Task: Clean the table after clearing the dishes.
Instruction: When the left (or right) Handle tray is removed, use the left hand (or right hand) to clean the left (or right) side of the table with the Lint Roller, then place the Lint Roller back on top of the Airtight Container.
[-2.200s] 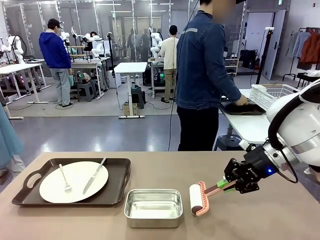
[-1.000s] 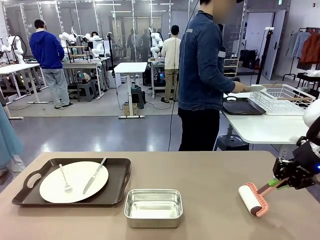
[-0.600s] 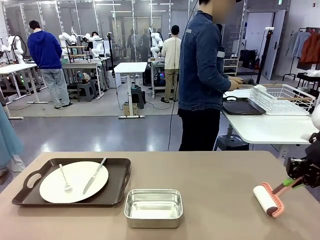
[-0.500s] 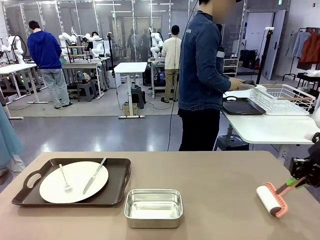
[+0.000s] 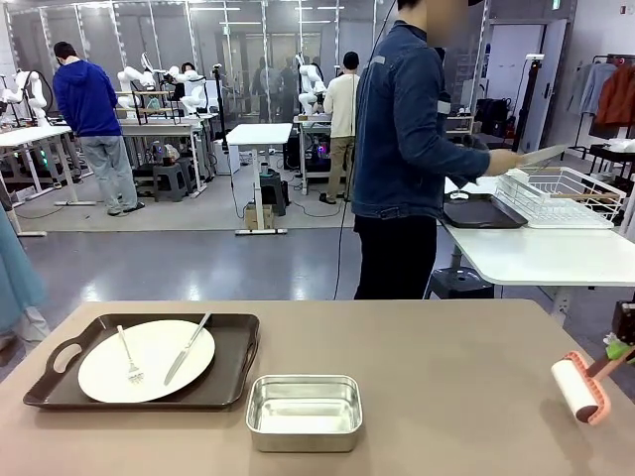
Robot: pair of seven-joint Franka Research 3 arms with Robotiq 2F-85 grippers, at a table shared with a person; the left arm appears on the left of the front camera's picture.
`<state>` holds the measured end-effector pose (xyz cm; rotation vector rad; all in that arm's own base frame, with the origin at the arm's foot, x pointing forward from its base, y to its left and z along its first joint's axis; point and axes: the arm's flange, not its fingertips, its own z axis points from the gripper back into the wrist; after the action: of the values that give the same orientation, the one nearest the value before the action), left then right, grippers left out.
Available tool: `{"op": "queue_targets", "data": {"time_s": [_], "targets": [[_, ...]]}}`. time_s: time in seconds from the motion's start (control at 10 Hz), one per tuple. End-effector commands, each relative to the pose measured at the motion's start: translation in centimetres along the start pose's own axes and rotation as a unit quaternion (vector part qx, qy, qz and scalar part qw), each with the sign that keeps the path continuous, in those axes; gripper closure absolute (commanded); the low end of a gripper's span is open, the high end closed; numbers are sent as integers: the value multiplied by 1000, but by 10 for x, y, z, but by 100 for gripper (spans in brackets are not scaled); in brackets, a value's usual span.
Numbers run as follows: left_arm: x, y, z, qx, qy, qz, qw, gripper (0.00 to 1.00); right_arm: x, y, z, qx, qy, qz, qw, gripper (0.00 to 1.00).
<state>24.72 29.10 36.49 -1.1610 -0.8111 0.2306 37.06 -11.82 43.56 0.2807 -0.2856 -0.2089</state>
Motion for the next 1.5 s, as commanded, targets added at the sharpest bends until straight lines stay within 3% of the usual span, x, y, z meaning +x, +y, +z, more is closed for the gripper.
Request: {"op": "queue_targets", "data": {"time_s": [0.0, 0.4, 0.5, 1.4], "targets": [[-1, -1, 2, -1, -1, -2, 1000, 0, -35, 13, 37, -5, -28, 15, 999, 78], [-1, -1, 2, -1, -1, -2, 1000, 0, -37, 36, 47, -22, -44, 15, 999, 78], [-1, -1, 2, -1, -1, -2, 1000, 0, -18, 24, 65, -10, -48, 32, 998, 78], [-1, -1, 2, -1, -1, -2, 1000, 0, -18, 24, 65, -10, -48, 32, 998, 78]]}}
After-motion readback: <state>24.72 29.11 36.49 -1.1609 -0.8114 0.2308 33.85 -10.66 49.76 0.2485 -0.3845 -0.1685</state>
